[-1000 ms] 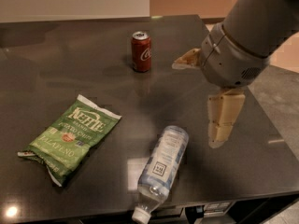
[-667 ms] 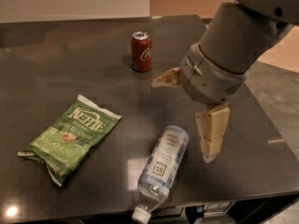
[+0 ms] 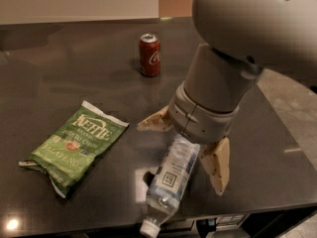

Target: Move blue plastic bottle near coke can

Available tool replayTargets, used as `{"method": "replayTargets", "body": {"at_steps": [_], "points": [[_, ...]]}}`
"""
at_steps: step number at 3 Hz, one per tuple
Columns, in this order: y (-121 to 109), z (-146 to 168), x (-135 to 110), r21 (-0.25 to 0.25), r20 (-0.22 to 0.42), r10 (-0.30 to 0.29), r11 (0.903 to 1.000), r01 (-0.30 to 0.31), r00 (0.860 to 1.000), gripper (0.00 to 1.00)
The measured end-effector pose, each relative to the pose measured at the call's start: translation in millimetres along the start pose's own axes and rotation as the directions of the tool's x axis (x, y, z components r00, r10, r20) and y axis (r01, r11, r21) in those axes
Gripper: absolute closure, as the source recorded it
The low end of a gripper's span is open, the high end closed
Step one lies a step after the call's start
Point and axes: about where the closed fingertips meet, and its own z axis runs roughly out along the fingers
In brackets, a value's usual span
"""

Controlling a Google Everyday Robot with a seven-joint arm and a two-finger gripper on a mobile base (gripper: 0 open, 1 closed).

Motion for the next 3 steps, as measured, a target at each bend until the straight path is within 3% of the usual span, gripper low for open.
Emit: {"method": "replayTargets", "body": {"at_steps": [1, 2, 3], "points": [[10, 17, -9, -0.047, -0.007, -0.108, 0.9931, 0.107, 0.994, 0.00], [13, 32, -10, -0.093, 0.000, -0.153, 0.9839, 0.152, 0.988, 0.00], [14, 40, -8, -0.128, 0.011, -0.162, 0.9785, 0.162, 0.987, 0.18]]}}
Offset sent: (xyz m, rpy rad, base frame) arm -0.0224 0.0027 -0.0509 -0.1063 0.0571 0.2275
